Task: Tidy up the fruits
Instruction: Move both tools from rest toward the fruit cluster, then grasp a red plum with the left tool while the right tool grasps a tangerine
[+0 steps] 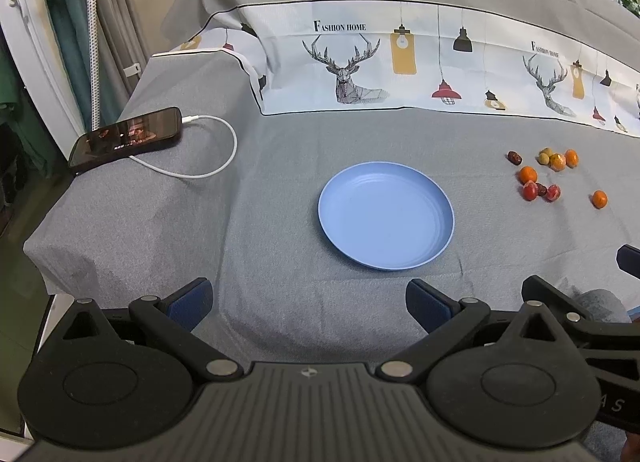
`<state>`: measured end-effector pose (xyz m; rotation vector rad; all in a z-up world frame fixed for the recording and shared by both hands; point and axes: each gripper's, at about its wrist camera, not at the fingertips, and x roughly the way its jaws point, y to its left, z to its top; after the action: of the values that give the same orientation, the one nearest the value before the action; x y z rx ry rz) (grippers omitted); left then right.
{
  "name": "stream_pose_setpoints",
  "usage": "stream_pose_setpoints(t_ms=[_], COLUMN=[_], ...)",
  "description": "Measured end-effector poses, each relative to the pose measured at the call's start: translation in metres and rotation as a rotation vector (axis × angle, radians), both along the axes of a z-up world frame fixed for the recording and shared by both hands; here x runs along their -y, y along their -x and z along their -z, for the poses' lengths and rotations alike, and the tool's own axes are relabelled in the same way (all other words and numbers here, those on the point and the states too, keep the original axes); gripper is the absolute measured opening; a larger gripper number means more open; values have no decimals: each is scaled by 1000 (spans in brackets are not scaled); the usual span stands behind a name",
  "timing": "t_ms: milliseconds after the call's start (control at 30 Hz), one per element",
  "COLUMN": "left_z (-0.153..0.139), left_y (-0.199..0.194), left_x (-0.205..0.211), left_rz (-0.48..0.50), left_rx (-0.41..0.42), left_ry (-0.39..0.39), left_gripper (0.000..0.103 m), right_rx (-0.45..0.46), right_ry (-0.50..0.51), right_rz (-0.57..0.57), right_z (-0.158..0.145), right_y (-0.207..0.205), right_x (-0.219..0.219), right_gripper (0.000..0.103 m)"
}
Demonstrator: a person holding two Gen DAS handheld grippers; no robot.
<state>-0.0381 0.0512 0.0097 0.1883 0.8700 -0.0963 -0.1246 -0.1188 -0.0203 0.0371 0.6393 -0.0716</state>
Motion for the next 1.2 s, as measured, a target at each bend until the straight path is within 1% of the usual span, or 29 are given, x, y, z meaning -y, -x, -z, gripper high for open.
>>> stream_pose_setpoints(t_ms=[233,300,367,567,767,867,933,967,1067,1100,1167,1200], left_z=[2,3,4,7,10,12,15,17,25,28,35,40], left_y=[-2,-2,-4,-5,-12,-18,-24,-27,-41,-47,-59,-66], left_x=[2,3,4,4,13,28,44,53,92,106,138,159], left_rz=[0,1,3,-3,15,39,68,82,150,169,200,223], left_rx=[-8,-10,-15,-25,-75,-103,-113,-117,-141,-141,-122,-109], left_ry=[-11,-13,-18,-22,-6,7,-1,-4,1,7,15,14], left_gripper=[103,103,103,103,103,103,103,103,103,103,103,103], right_rx=[-56,-57,-38,7,32,59,80,88,111,111,100,90], right_ry=[-3,7,15,-7,-29,-52,-65,-39,-10,-3,-20,-47], right_rz=[-6,-7,-5,-13,-2,53,115,147,278,332,427,474], right_z=[3,3,4,6,8,9,10,9,13,17,26,34], right_y=[-3,-3,-4,-4,-6,-7,-9,-9,-14,-16,-19,-22], right_x=[4,5,6,8,19,38,59,70,116,138,179,202], right_gripper=[102,102,102,102,102,102,102,102,102,102,102,102])
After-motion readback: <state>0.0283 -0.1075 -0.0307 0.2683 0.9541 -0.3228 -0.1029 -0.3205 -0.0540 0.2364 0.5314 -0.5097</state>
